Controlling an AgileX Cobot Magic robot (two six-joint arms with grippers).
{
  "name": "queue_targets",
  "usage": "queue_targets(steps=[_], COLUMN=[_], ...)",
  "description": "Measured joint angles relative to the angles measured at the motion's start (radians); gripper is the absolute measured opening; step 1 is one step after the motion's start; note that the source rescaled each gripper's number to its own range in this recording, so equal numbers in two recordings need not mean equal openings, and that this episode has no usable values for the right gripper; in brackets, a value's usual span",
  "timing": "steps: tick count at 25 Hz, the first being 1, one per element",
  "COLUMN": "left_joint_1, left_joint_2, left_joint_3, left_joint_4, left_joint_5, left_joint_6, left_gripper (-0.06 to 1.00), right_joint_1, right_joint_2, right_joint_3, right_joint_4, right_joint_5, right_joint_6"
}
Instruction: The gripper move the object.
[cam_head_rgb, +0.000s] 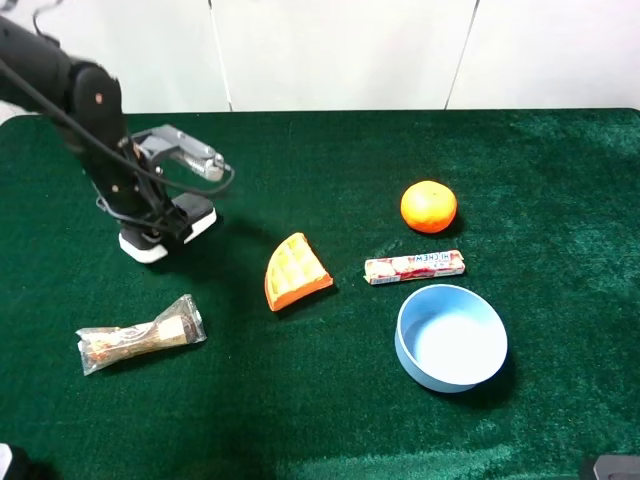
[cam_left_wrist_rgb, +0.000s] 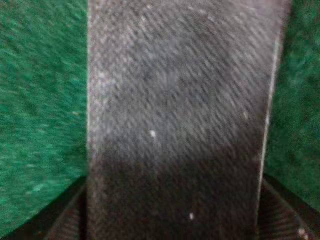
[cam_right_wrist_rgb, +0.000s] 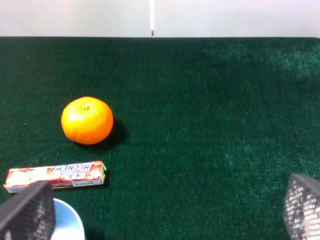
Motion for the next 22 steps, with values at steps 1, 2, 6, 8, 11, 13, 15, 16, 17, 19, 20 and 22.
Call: queue_targets(steps=[1, 2, 6, 8, 11, 13, 15, 16, 17, 19, 20, 22], left_joint_1=[-0.004, -0.010, -0.043, -0.061, -0.085, -0.103, -0.128, -0.143, -0.156, -0.188, -0.205, -0.235], left_joint_2=[-0.003, -0.004, -0.004, -0.004, 0.008, 0.036, 0.075, 0.099, 0.120, 0.172, 0.198, 0.246], left_joint_3=[-0.021, -0.048, -0.167, -0.228, -0.330, -0.396, -0.465, -0.504, -0.545, -0.622, -0.663, -0.737], left_joint_4=[0.009, 0.021, 0.057, 0.067, 0.073, 0.077, 0.084, 0.088, 0.090, 0.092, 0.092, 0.090], left_joint_5=[0.029, 0.059, 0.152, 0.175, 0.219, 0.252, 0.283, 0.297, 0.309, 0.333, 0.343, 0.363], left_joint_6=[-0.002, -0.004, -0.010, -0.010, -0.010, -0.010, -0.009, -0.006, -0.001, 0.013, 0.022, 0.034], left_gripper=[0.01, 0.01, 0.01, 0.01, 0.01, 0.01, 0.01, 0.01, 0.01, 0.01, 0.01, 0.01], right_joint_1=[0.000, 0.000, 0.000, 0.000, 0.000, 0.000, 0.000, 0.000, 0.000, 0.000, 0.000, 0.000], right_joint_2=[0.000, 0.000, 0.000, 0.000, 0.000, 0.000, 0.000, 0.000, 0.000, 0.000, 0.000, 0.000], right_joint_3=[0.000, 0.000, 0.000, 0.000, 0.000, 0.000, 0.000, 0.000, 0.000, 0.000, 0.000, 0.000], right_joint_4=[0.000, 0.000, 0.000, 0.000, 0.000, 0.000, 0.000, 0.000, 0.000, 0.000, 0.000, 0.000], right_joint_5=[0.000, 0.000, 0.000, 0.000, 0.000, 0.000, 0.000, 0.000, 0.000, 0.000, 0.000, 0.000], right_joint_6=[0.000, 0.000, 0.000, 0.000, 0.000, 0.000, 0.000, 0.000, 0.000, 0.000, 0.000, 0.000])
